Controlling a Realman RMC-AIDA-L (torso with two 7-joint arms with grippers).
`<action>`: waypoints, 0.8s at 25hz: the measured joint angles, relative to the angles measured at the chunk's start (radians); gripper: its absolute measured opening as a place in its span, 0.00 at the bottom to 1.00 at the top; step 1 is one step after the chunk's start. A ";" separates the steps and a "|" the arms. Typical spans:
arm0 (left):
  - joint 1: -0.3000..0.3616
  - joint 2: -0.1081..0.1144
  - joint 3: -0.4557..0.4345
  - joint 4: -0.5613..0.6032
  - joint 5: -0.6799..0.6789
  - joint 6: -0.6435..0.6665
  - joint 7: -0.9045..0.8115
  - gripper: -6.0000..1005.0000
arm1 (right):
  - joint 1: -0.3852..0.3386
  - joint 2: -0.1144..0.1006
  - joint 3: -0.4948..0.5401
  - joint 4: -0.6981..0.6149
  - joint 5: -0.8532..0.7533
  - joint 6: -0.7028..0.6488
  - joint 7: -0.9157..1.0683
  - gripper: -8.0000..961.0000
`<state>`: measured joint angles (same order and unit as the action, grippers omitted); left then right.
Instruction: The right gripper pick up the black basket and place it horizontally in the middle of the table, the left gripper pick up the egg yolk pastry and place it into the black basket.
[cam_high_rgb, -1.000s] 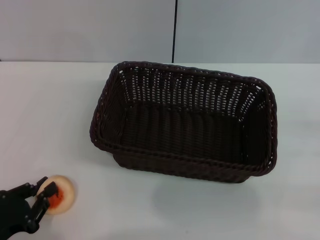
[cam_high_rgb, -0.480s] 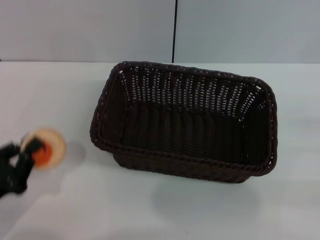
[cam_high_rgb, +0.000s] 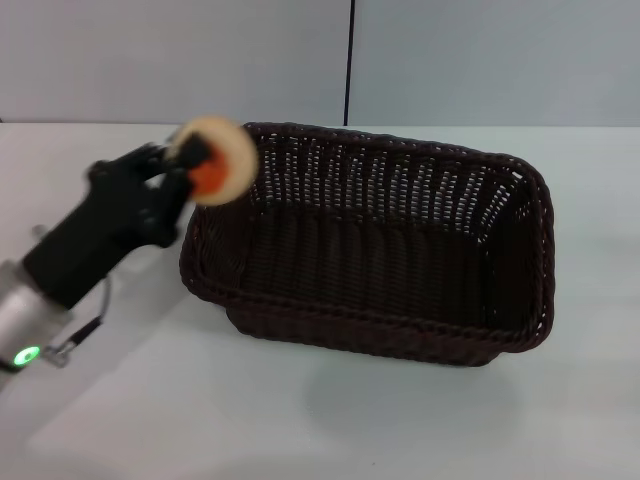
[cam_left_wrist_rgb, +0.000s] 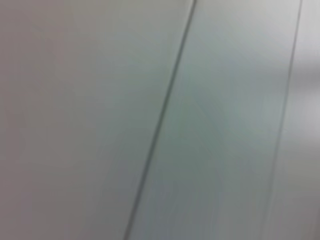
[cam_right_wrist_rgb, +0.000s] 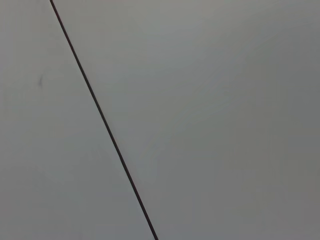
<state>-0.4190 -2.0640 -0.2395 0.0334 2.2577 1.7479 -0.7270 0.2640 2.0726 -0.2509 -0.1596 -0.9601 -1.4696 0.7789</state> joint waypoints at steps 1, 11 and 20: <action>-0.020 -0.001 0.010 -0.014 0.001 -0.027 -0.006 0.09 | 0.000 0.000 -0.001 0.004 -0.001 0.000 0.000 0.63; -0.035 -0.004 0.013 -0.069 -0.004 -0.086 0.000 0.30 | -0.005 0.001 -0.010 0.020 -0.002 0.000 0.001 0.63; 0.056 -0.001 -0.212 -0.071 -0.006 -0.020 0.003 0.55 | 0.000 0.000 0.001 0.017 0.004 0.000 0.002 0.63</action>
<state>-0.3628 -2.0652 -0.4519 -0.0372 2.2516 1.7282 -0.7236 0.2637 2.0728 -0.2499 -0.1424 -0.9560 -1.4695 0.7808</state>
